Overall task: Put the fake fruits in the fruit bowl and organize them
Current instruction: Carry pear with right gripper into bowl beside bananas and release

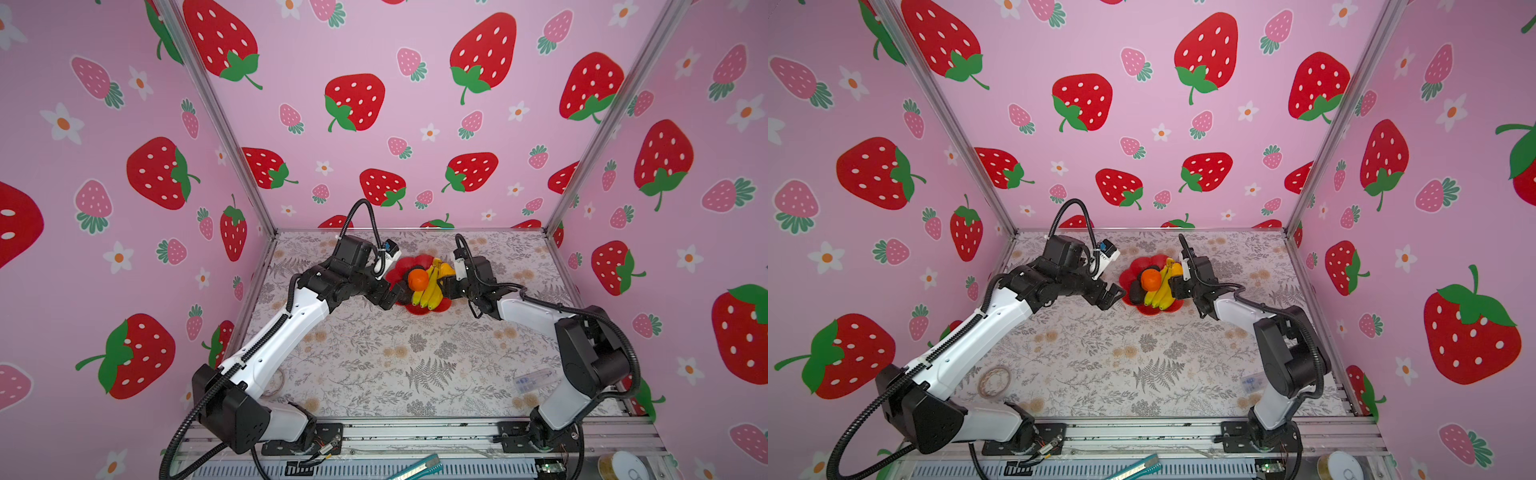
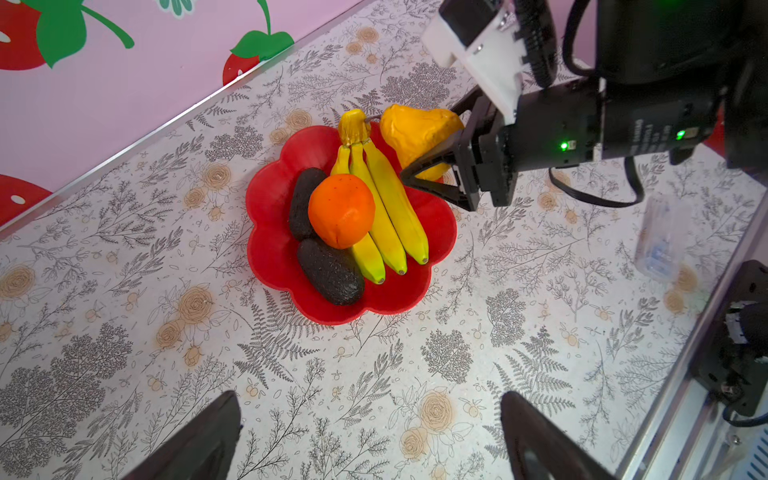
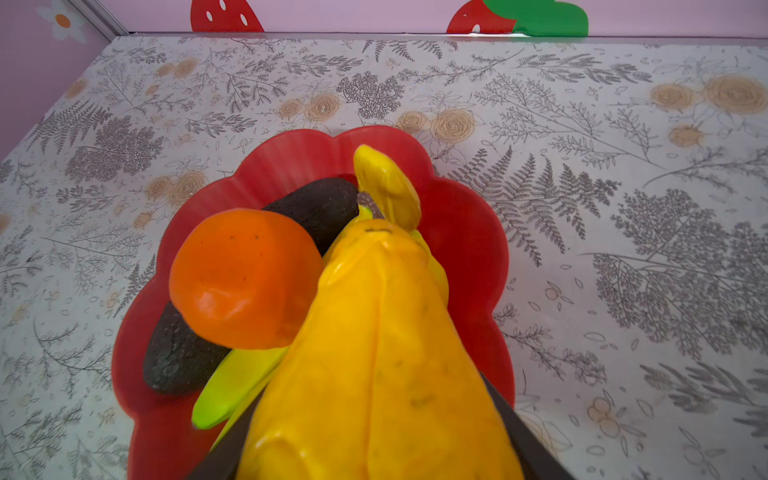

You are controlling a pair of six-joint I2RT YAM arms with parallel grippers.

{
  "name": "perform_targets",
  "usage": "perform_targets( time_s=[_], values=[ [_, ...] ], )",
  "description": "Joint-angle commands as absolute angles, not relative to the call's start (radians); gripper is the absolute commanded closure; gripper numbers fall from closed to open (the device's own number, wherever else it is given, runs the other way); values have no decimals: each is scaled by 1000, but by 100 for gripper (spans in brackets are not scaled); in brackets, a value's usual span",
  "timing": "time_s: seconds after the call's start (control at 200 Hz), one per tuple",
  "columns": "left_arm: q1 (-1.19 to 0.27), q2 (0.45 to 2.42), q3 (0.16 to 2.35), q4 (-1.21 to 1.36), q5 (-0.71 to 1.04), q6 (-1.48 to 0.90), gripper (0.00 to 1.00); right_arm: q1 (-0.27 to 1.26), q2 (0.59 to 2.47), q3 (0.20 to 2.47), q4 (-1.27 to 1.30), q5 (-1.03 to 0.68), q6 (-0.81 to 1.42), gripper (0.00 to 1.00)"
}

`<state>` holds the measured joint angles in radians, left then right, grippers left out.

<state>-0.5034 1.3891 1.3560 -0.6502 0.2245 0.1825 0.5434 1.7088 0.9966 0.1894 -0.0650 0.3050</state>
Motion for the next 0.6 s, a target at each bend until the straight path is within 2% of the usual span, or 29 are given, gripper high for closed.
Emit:
perform_targets(
  time_s=[0.0, 0.595],
  values=[
    [-496, 1405, 1353, -644, 230, 188, 1, 531, 1731, 1025, 212, -81, 247, 39],
    [-491, 1414, 1361, -651, 259, 181, 1, 515, 1782, 958, 250, -93, 186, 36]
  ],
)
